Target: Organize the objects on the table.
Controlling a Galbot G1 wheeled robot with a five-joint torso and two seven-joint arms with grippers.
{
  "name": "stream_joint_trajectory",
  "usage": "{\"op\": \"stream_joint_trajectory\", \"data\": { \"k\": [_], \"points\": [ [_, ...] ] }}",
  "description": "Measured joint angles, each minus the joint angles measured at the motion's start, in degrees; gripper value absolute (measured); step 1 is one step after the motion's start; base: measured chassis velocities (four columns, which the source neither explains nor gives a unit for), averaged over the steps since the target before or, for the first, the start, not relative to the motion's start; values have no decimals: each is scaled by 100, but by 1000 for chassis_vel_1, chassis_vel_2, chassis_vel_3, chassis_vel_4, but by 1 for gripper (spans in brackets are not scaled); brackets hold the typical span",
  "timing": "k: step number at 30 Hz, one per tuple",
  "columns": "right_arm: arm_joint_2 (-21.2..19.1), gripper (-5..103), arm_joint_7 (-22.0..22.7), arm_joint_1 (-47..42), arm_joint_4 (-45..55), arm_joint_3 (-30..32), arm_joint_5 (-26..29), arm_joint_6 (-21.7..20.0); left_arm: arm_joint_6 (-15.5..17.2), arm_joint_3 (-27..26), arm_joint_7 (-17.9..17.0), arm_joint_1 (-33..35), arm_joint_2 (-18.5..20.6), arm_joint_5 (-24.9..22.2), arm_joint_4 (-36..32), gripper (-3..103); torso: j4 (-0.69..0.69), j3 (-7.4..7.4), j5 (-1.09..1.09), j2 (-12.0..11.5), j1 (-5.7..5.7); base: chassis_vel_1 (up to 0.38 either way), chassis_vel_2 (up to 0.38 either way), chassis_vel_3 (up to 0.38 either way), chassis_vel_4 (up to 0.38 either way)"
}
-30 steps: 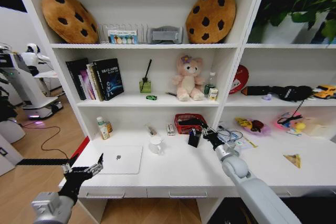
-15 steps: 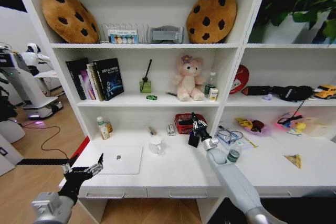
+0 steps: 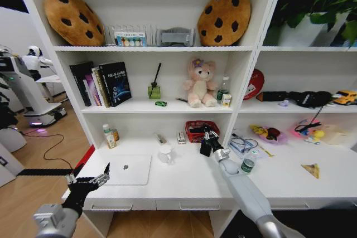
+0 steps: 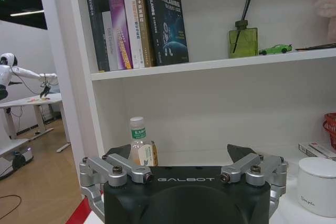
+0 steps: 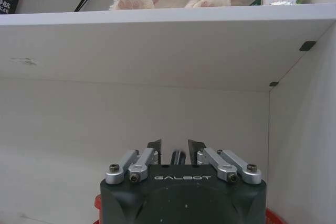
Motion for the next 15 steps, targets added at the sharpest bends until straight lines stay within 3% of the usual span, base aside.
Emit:
{"op": "stream_joint_trajectory", "data": {
  "k": [7, 10, 11, 14, 15],
  "points": [
    [-271, 48, 70, -478, 856, 100, 336, -439, 0, 0, 0, 0, 0, 0, 0, 100, 2, 0, 2, 0, 0, 0, 0, 0, 0],
    [-889, 65, 502, -1341, 2311, 343, 598, -1368, 0, -1, -1, 0, 0, 0, 0, 100, -3, 0, -1, 0, 0, 0, 0, 0, 0],
    [-889, 65, 502, -1341, 2311, 343, 598, -1368, 0, -1, -1, 0, 0, 0, 0, 100, -3, 0, -1, 0, 0, 0, 0, 0, 0],
    [-1292, 82, 1014, -2316, 3807, 781, 856, -2148, 0, 0, 1, 0, 0, 0, 0, 100, 0, -2, -2, 1, -1, 0, 0, 0, 0],
    [-1292, 82, 1014, -2316, 3807, 781, 856, -2148, 0, 0, 1, 0, 0, 0, 0, 100, 0, -2, -2, 1, -1, 0, 0, 0, 0]
  ]
}}
